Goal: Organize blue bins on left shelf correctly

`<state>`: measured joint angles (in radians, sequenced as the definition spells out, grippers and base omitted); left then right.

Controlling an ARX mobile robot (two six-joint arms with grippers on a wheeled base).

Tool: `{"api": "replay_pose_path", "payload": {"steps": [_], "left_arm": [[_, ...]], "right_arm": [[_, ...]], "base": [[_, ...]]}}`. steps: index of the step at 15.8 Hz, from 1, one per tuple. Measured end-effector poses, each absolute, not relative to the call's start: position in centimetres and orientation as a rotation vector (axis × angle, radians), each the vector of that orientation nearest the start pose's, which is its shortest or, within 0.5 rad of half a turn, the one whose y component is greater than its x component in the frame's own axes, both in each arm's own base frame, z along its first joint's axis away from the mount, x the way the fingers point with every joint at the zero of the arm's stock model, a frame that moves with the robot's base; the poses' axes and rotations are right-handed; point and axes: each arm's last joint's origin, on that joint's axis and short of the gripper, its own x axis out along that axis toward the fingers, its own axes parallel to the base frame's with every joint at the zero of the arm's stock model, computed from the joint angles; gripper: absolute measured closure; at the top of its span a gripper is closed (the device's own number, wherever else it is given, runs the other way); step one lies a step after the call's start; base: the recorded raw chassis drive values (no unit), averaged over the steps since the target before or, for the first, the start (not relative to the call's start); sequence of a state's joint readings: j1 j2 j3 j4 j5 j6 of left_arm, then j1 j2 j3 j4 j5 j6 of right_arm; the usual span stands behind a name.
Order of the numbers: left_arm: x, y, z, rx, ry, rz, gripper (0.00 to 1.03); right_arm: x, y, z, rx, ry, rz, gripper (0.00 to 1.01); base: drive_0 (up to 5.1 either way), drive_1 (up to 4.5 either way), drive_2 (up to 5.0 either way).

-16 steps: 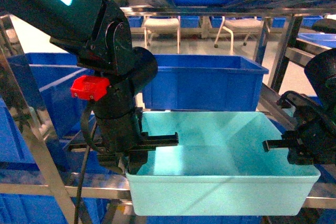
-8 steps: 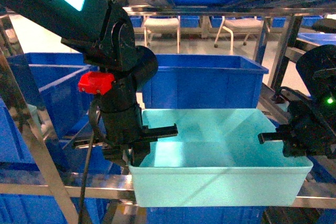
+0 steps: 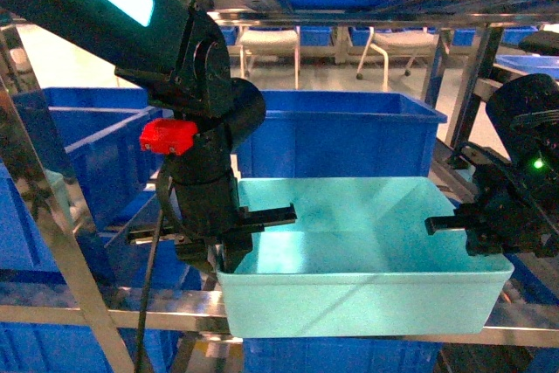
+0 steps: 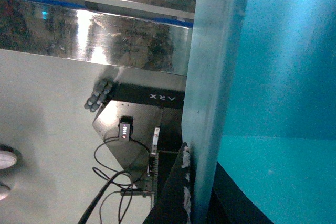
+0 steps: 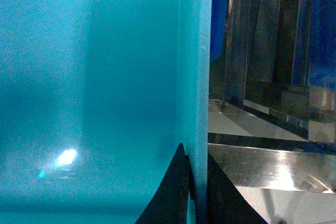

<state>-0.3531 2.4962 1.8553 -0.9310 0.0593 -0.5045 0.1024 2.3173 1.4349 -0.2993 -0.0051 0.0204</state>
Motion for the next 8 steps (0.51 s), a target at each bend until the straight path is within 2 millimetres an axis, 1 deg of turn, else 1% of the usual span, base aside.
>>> {"api": "replay_pose_path", "payload": {"steps": [1,4,8], "left_arm": [[43.4,-16.2,6.7,-0.155,1.593,0.072,0.93],[43.4,-16.6,6.9,-0.161,1.589,0.054,0.64],[43.4,-16.9,7.0,-0.164,1.587,0.042,0.28]], "right_arm": [[43.5,4.5,5.7,-0.036,1.184,0.088,0.98],[43.1,5.2,5.1,-0.053,1.214,0.127,0.70],[43.1,5.6,5.1,-0.054,1.212,0.144,0.31]], "base": [[0.0,0.00,0.0],[0.0,0.00,0.0],[0.0,0.00,0.0]]}}
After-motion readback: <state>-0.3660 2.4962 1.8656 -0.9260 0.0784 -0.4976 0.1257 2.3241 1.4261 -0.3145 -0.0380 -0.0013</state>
